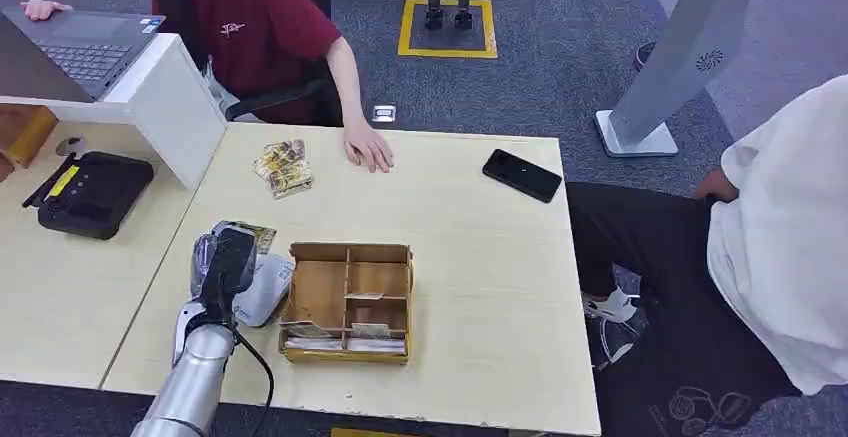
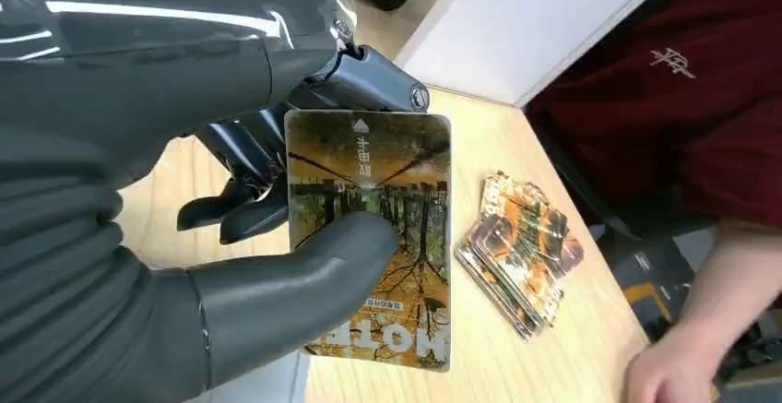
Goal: Pass the card to the sensor for recognition and then transmit it.
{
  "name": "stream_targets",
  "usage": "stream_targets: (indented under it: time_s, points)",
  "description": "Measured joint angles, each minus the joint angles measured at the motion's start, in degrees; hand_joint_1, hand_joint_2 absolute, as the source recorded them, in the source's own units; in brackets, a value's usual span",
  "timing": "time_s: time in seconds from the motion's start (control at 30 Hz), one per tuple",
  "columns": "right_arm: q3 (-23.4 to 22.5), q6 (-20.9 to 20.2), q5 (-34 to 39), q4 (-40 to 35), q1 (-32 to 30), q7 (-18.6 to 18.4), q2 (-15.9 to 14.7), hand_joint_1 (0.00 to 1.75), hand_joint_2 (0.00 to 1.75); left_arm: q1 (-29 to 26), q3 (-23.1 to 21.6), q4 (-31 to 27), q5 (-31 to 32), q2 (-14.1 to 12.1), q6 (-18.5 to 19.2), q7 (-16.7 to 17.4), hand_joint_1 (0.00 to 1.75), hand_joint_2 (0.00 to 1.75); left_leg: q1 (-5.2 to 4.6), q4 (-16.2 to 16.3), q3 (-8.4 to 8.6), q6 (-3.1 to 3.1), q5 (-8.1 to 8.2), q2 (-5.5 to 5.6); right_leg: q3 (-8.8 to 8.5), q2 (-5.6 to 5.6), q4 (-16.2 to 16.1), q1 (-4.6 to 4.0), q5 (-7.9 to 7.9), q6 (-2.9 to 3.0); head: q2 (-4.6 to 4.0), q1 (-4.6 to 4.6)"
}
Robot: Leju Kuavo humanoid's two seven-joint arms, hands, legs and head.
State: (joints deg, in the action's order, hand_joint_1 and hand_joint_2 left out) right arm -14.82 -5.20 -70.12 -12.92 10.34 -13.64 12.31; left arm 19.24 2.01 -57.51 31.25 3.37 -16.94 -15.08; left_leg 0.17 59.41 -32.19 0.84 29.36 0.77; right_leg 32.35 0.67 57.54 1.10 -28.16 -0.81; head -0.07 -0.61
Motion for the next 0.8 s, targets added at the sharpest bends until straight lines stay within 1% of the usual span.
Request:
stream_targets:
  time_s: [0.13, 0.23, 0.33, 0.5, 0.6, 0.67, 0.8]
  points:
    - [0.0, 0.0, 0.0, 0.0, 0.0, 0.0, 0.0, 0.0, 1.75, 0.1, -0.4, -1.7, -2.6, 0.0, 3.1, 0.2, 1.75, 1.75, 0.0, 0.0, 0.0, 0.0, 0.0, -0.01, 0.01, 0.01, 0.0, 0.0, 0.0, 0.0, 0.0, 0.0]
    - [0.0, 0.0, 0.0, 0.0, 0.0, 0.0, 0.0, 0.0, 1.75, 0.2, -1.1, -2.7, -2.9, -0.4, 5.4, 0.7, 1.75, 1.75, 0.0, 0.0, 0.0, 0.0, 0.0, -0.01, 0.01, 0.01, 0.0, 0.0, 0.0, 0.0, 0.0, 0.0]
    - [0.0, -0.1, 0.2, 0.0, 0.0, 0.0, 0.0, 0.0, 1.75, 0.3, -2.4, -2.9, -2.8, -1.5, 9.5, 1.4, 1.75, 1.75, 0.0, 0.0, 0.0, 0.0, 0.0, -0.02, 0.01, 0.03, 0.0, 0.0, 0.0, 0.0, 0.0, -0.02]
    - [0.0, -0.9, 0.4, 0.0, 0.0, 0.4, -0.4, 0.0, 1.75, 0.6, -4.4, -2.9, -2.2, -3.5, 13.0, 1.5, 1.75, 1.75, 0.01, 0.0, 0.0, 0.0, 0.0, -0.03, 0.03, 0.03, 0.0, -0.01, 0.0, 0.0, 0.0, 0.0]
    - [0.0, -1.2, 0.5, 0.0, 0.0, 0.7, -0.7, 0.0, 1.75, 1.0, -5.9, -2.9, -1.7, -4.9, 16.3, 1.9, 1.75, 1.75, 0.0, 0.0, 0.0, 0.0, 0.0, -0.04, 0.03, 0.04, 0.0, 0.0, 0.0, 0.0, 0.0, 0.0]
    - [0.0, -1.3, 0.5, 0.0, 0.0, 0.8, -0.8, 0.0, 1.75, 1.1, -6.8, -2.9, -1.0, -5.7, 17.7, 1.9, 1.75, 1.75, 0.0, 0.0, -0.01, 0.0, 0.0, -0.04, 0.03, 0.04, 0.0, 0.0, 0.0, 0.0, 0.0, 0.0]
    - [0.0, -1.7, 0.5, 0.0, 0.0, 0.9, -0.9, 0.0, 1.75, 1.1, -8.1, -2.6, -0.3, -6.4, 17.8, 1.9, 1.75, 1.75, 0.0, 0.0, -0.02, 0.0, 0.0, -0.04, 0.03, 0.04, 0.0, 0.0, 0.0, 0.0, 0.0, 0.0]
